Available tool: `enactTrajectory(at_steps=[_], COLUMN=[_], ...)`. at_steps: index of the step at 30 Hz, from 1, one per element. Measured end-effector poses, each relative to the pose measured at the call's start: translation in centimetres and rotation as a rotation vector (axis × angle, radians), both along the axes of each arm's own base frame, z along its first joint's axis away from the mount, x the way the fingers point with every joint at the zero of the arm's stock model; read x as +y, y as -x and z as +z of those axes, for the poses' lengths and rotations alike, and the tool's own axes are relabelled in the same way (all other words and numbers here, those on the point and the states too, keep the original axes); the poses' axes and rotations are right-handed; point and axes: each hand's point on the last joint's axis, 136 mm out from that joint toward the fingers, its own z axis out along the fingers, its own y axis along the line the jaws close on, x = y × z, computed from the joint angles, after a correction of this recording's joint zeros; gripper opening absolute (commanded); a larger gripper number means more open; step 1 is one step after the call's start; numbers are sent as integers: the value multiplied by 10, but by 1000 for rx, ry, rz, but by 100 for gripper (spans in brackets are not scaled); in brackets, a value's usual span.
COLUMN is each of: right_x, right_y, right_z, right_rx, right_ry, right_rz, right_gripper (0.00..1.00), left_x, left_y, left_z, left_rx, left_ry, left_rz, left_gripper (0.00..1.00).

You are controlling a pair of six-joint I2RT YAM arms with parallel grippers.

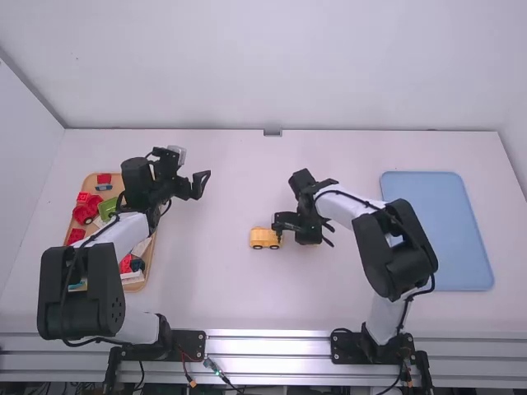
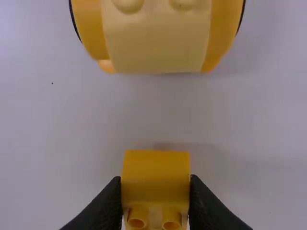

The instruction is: Assemble lego blocks to make yellow taxi

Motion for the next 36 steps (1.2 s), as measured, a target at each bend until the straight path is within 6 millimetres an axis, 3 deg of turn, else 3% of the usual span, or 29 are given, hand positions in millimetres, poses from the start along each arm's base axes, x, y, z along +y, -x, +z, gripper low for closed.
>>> enactTrajectory(at_steps=[5, 9, 11, 17, 21, 26, 30, 34, 36], right_x=[4, 5, 4, 1, 13, 27, 26, 21, 18], right_y=[-7, -10, -9, 5, -2, -12, -24, -36, -39], right_z=[0, 0, 0, 3, 17, 55, 103, 129, 129], right_rx=[-29, -44, -40, 29, 23, -36, -117, -201, -215], right_ry=[-14, -20, -16, -5, -61, -185, -334, -488, -537], right_rz=[0, -1, -1, 3, 4, -8, -64, -102, -112], right_gripper=[45, 71, 100, 99, 99, 99, 99, 99, 99], left_x=[0, 0, 0, 0, -1, -5, -29, -51, -62], left_y=[0, 0, 0, 0, 4, 5, 19, 39, 48], left_z=[0, 0, 0, -1, -8, -6, -2, -6, -9], left_rx=[0, 1, 0, 4, 39, 29, -31, -60, -72], left_ry=[0, 0, 0, 0, 6, 8, -22, -48, -63], left_rz=[0, 0, 0, -1, 0, -31, -222, -393, -468], left_gripper=[99, 99, 99, 99, 99, 99, 99, 99, 99])
